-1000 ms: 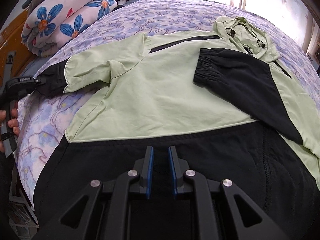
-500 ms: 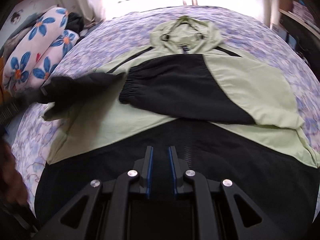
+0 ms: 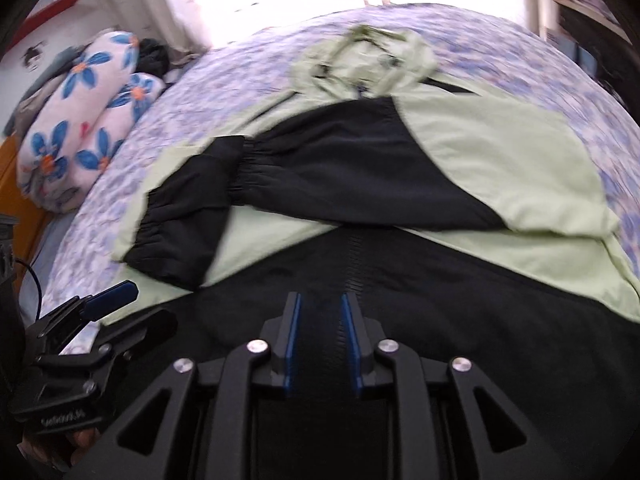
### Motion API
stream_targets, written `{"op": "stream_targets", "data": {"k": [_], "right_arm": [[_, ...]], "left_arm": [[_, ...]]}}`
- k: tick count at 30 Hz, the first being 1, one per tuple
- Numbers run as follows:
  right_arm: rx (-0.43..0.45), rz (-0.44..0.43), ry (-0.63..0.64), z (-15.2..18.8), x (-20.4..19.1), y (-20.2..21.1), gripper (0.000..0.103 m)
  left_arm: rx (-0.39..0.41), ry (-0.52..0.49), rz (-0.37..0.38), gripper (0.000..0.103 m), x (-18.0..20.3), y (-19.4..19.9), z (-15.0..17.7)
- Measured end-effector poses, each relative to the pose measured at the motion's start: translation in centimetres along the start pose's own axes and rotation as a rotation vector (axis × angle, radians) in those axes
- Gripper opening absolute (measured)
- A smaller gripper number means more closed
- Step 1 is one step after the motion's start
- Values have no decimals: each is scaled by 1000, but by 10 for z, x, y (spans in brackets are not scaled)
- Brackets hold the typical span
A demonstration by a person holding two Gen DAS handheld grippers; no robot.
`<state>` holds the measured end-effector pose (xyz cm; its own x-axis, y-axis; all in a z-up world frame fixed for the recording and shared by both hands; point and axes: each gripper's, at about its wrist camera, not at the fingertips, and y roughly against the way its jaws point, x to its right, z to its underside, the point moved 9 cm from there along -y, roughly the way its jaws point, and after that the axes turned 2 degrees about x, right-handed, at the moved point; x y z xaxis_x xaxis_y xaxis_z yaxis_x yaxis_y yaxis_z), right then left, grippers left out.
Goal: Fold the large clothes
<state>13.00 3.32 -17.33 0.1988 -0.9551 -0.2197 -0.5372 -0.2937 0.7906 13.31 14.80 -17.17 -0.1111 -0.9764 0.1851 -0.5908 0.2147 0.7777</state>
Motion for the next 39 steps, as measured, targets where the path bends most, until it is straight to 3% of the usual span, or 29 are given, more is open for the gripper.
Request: {"op": "stream_targets", "data": {"k": [5,10,19,23,25,27,31,34,36,39], "right_arm": [[24,-64,129,-9,-46,-2,28],[49,-89,272,-17,-85,-10,29],[-53,-21,528,-8,-119,-64,29],[-77,62,644,-7,-128,-89,29],[-82,48,655,-9,-132,-96,28],[-73,28,615,-24,-135,-93,5],[119,-37,511,-82,-137,-45,4],[251,-128,274,-126,-105,2,4],[254,-145,66,-136,-58,12,6],[141,-44,-149,-108,21,-2,12]], "left_arm": [[48,83,-142,80,-39,33,6],[47,149,-247,80,-75,49,13],[-4,250,-250,80,-105,41,29],[-13,273,-244,80,-106,38,33],[-11,275,-248,80,-108,39,34],[-6,278,-251,80,-108,41,33],[24,278,-258,80,-108,50,29],[42,272,-266,80,-109,54,27],[43,273,-263,80,-109,54,26],[35,280,-249,80,-108,50,28]]}}
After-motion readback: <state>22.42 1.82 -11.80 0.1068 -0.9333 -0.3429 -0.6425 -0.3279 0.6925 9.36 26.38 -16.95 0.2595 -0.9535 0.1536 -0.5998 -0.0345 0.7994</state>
